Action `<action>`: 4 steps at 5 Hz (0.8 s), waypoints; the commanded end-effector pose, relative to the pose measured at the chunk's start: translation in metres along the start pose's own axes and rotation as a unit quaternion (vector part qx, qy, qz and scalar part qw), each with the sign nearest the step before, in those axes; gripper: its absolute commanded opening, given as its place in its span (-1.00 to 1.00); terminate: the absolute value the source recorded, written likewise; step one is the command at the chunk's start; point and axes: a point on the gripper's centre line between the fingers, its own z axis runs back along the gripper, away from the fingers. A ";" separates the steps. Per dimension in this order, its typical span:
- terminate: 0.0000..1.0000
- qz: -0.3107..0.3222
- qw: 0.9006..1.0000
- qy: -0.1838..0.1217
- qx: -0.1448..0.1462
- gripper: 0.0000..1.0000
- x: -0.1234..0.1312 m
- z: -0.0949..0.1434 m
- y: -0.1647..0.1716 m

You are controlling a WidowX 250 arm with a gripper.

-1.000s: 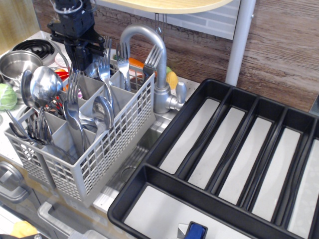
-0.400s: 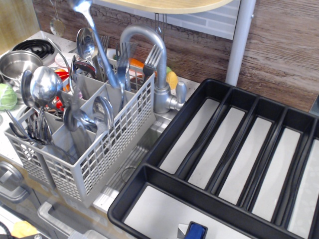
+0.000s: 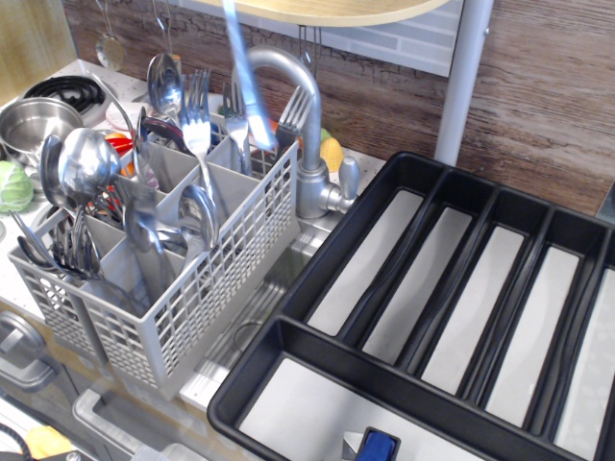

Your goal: Put big spoon from basket to tray

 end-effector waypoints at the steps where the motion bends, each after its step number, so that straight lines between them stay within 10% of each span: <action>1: -1.00 0.037 0.988 -0.089 -0.116 -1.00 0.005 -0.023 -0.051; 2: -1.00 0.052 0.980 -0.112 -0.157 -1.00 0.018 -0.038 -0.094; 4: -1.00 0.045 0.988 -0.058 -0.136 -1.00 0.048 -0.051 -0.138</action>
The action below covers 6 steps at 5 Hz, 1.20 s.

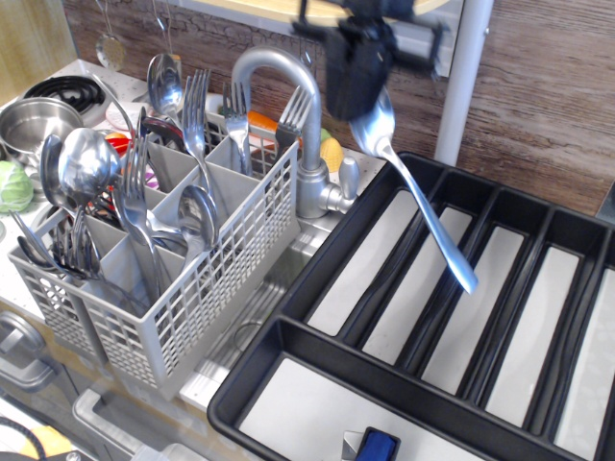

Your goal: Put big spoon from basket to tray

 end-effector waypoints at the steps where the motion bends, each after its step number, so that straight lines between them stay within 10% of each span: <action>1: -1.00 0.032 0.999 0.007 0.030 -1.00 0.006 -0.002 -0.019; 5: -1.00 0.023 0.994 -0.019 0.101 -1.00 0.022 -0.056 -0.038; 6: 1.00 0.006 0.994 -0.024 0.103 -1.00 0.028 -0.053 -0.040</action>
